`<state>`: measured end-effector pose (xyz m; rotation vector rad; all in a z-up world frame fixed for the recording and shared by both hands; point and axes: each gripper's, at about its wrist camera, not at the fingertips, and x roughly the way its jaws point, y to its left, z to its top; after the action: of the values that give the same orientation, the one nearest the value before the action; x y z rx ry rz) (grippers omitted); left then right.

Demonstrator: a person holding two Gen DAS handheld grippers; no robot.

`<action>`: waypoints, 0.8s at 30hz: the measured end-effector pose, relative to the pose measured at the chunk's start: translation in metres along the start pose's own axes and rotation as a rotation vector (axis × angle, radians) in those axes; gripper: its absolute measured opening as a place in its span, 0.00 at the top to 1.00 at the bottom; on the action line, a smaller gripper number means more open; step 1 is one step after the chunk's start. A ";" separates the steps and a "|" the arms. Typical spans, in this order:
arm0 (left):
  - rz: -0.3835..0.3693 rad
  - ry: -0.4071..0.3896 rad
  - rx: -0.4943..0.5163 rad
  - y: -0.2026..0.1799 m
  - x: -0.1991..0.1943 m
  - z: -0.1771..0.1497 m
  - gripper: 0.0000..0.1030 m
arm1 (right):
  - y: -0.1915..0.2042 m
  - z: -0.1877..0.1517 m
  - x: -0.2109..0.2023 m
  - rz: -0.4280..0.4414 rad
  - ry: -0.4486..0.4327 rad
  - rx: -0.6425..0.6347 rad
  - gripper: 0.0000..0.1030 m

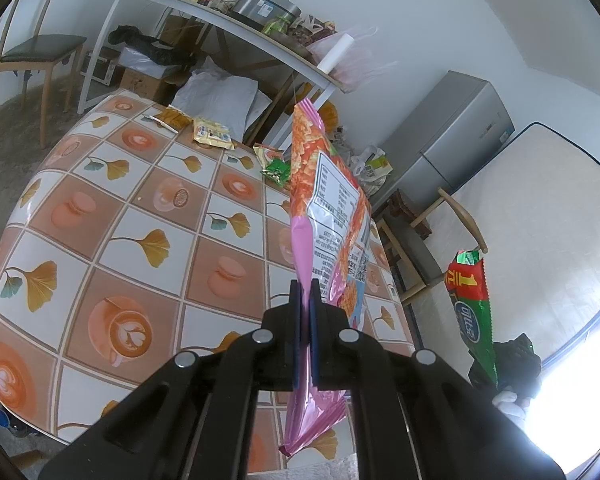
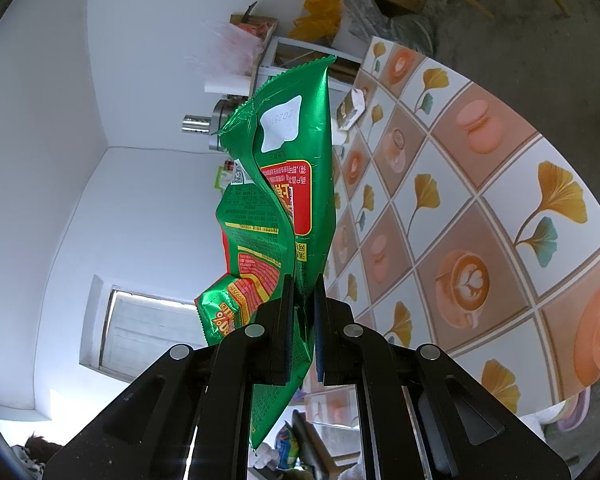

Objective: Collect trash
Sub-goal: 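Lift the pink and green snack bags off the table with both grippers, then carry the pink bag in the left gripper while the right carries the green bag to the wastebasket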

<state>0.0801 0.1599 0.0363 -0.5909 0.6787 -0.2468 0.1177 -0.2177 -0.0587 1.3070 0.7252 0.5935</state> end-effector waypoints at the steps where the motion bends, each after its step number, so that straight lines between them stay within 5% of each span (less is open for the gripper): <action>1: 0.000 0.000 0.000 0.000 0.000 0.000 0.97 | 0.000 0.002 0.000 0.000 -0.002 0.001 0.93; 12: -0.074 0.027 0.079 -0.043 0.015 0.021 0.97 | -0.003 0.006 -0.030 0.035 -0.078 -0.004 0.93; 24: -0.337 0.232 0.304 -0.204 0.125 0.024 0.97 | -0.027 0.011 -0.230 -0.127 -0.543 0.019 0.93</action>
<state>0.1852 -0.0447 0.1063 -0.3839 0.7449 -0.7281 -0.0230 -0.4016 -0.0519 1.3478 0.3599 0.1135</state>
